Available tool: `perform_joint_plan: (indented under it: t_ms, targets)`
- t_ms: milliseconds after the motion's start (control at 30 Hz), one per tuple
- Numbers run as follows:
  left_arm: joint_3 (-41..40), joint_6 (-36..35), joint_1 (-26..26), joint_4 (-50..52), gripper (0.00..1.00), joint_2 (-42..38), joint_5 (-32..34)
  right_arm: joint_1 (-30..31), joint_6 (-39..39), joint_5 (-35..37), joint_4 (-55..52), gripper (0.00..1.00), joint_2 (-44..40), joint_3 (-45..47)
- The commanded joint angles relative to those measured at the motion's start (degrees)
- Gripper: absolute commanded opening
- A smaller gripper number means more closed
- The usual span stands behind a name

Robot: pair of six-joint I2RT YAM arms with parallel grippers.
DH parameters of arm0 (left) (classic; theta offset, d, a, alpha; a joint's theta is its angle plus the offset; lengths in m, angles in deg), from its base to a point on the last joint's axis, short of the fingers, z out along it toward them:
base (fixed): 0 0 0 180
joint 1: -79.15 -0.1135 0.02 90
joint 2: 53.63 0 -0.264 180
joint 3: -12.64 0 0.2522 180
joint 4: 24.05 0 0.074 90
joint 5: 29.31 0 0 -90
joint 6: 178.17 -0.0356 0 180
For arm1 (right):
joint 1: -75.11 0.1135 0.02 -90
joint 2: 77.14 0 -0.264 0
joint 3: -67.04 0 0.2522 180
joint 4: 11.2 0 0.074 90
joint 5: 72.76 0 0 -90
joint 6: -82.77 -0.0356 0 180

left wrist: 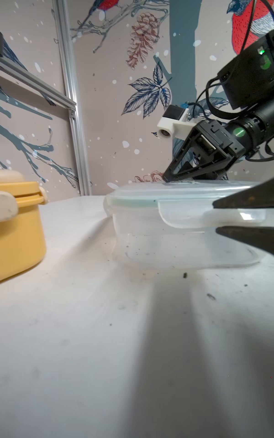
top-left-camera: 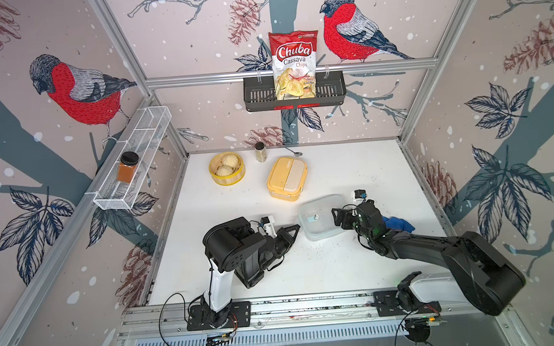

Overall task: Wipe the insides of the lunch boxes
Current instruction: Open the fastener of the lunch box.

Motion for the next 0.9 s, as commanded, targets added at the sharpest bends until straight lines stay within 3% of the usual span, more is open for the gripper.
perform_joint_plan:
  t_ms: [0,167,333,367,467,500,567,667,767,867]
  targets:
    - [1.47,-1.30,0.13,-7.93,0.09,1.38,-7.79,1.75,1.97,-10.37,-7.93,0.86,1.01,-0.55]
    - [0.43,-1.28,-0.37,-6.64,0.06,0.70,-7.61,2.05,3.00,-10.07,-9.83,0.85,2.38,-2.19]
    - [-0.78,-2.56,-1.13,-1.92,0.10,-3.22,-8.21,2.51,2.05,-10.21,-8.79,0.85,2.79,-1.92]
    - [-1.11,-2.83,-1.42,-0.57,0.17,-4.24,-8.39,2.52,1.95,-10.21,-8.61,0.85,2.81,-1.83]
    - [-1.72,-4.52,-2.37,6.96,0.61,-8.17,-8.83,2.52,1.56,-10.98,-8.55,0.85,1.86,-1.74]
    - [-2.16,-5.53,-2.48,9.94,0.83,-9.96,-8.36,2.61,1.28,-11.53,-8.61,0.85,1.10,-1.74]
    - [-2.37,-8.25,-2.91,17.50,0.97,-14.98,-7.73,3.02,0.55,-12.46,-9.18,0.85,-0.18,-1.85]
    - [0.53,-14.85,-3.63,39.47,0.99,-25.71,-5.28,3.49,-1.82,-12.28,-10.38,0.85,-2.13,-1.25]
    - [6.42,-22.27,-3.47,65.99,1.00,-37.39,2.90,3.44,-4.32,-11.18,-10.48,0.87,-4.61,0.37]
    - [8.69,-26.46,-3.47,76.94,1.00,-46.17,8.81,3.31,-5.88,-12.85,-8.88,0.88,-8.14,1.09]
